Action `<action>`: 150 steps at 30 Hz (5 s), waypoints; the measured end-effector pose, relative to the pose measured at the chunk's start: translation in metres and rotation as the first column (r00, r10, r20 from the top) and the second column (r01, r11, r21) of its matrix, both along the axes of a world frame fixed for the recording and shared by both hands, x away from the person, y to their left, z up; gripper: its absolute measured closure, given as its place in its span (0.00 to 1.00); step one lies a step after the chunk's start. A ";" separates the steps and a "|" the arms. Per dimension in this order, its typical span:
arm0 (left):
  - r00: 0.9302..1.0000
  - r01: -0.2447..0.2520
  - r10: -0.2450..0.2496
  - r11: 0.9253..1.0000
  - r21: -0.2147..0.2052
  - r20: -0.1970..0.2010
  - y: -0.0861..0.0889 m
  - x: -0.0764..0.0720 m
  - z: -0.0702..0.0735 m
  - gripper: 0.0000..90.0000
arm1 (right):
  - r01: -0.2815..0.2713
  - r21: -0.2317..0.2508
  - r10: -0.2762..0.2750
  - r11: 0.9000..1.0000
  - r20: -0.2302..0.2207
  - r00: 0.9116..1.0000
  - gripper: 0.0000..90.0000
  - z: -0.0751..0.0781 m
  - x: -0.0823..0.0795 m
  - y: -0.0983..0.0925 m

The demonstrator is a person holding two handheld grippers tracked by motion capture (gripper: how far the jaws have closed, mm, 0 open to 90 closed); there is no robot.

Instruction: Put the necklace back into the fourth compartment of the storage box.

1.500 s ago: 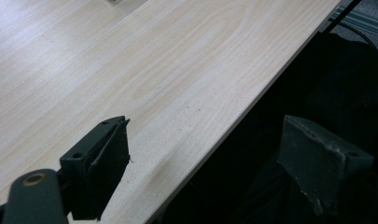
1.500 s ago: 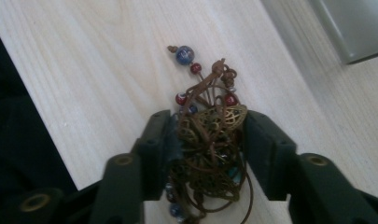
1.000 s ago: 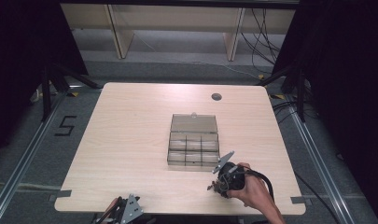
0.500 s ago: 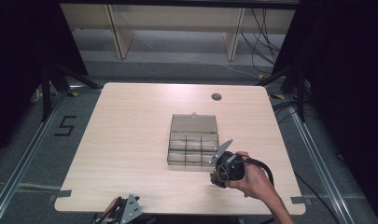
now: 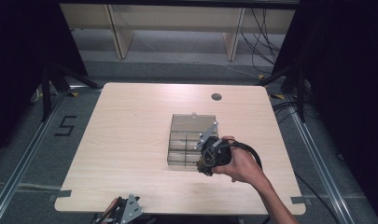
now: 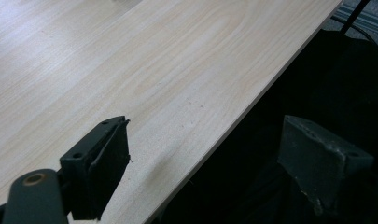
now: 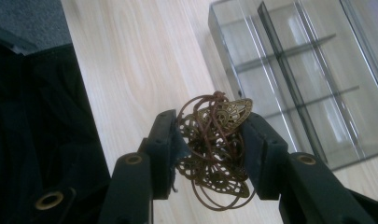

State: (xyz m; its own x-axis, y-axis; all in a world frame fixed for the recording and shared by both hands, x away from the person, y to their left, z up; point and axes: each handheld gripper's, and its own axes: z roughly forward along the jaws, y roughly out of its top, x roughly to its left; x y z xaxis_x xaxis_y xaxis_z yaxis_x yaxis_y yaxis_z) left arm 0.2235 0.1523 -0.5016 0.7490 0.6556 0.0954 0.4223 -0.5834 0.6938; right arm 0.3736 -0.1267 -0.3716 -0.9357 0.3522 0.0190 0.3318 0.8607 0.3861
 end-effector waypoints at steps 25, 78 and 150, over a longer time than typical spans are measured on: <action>1.000 0.000 0.000 1.000 -0.003 0.007 0.000 -0.001 0.002 0.17 | -0.004 -0.040 0.004 0.999 -0.019 1.000 0.66 0.005 0.044 0.059; 0.999 0.021 -0.020 1.000 -0.005 0.037 0.002 0.000 0.004 0.17 | 0.046 -0.143 -0.064 0.989 -0.127 0.990 0.66 -0.062 0.098 0.098; 1.000 -0.011 0.011 1.000 -0.016 0.006 0.001 -0.001 0.003 0.17 | 0.200 -0.021 -0.201 0.980 -0.119 0.972 0.48 -0.036 0.106 0.035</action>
